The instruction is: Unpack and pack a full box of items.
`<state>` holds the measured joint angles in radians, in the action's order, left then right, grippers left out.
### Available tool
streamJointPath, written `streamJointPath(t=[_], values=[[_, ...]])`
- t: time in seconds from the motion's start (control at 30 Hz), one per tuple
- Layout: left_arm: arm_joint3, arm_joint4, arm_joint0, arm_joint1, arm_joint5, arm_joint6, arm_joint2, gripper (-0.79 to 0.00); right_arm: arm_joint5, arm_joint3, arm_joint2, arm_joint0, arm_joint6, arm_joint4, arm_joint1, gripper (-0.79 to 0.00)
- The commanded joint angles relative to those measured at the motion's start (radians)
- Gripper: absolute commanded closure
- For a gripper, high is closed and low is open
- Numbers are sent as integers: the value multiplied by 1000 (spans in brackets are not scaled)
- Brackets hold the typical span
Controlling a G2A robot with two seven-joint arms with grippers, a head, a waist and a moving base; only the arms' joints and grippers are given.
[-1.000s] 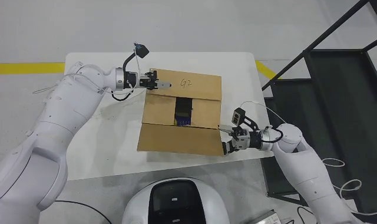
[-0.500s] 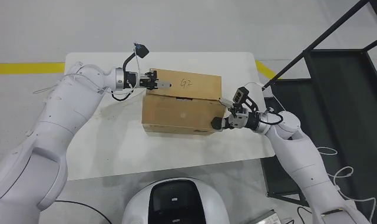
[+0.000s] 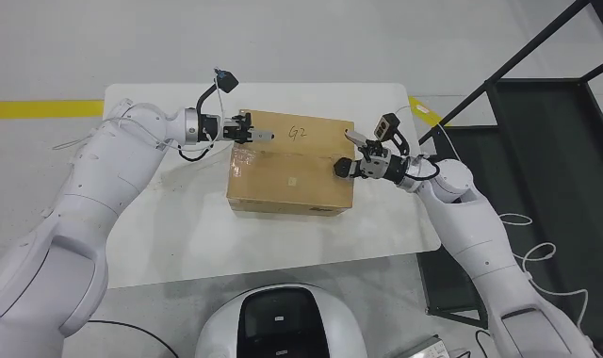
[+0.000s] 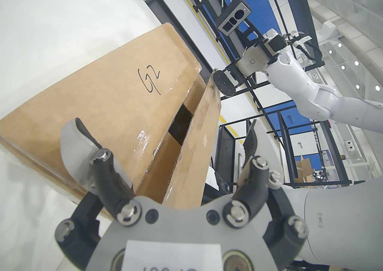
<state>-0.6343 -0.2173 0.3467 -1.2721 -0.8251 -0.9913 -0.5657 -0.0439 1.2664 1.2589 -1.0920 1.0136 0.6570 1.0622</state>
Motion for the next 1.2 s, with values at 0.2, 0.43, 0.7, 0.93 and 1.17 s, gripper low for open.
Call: streamJointPath(t=[0.2, 0.43, 0.7, 0.93, 1.17], values=[[0, 0, 0, 0, 0, 0, 0, -785, -31, -83, -16, 50, -57, -85, 5, -785], [0, 0, 0, 0, 0, 0, 0, -785, -46, -129, -30, 72, -60, -117, 9, -785], [-110, 17, 70, 47, 2, 75, -77, -785, -63, -135, -32, 87, -55, -117, 13, -785], [-272, 65, 210, 139, 42, 157, -229, -785, -63, -135, -32, 87, -55, -117, 13, -785], [-498, 125, 411, 223, 157, 240, -411, -785, -63, -135, -32, 87, -55, -117, 13, -785]])
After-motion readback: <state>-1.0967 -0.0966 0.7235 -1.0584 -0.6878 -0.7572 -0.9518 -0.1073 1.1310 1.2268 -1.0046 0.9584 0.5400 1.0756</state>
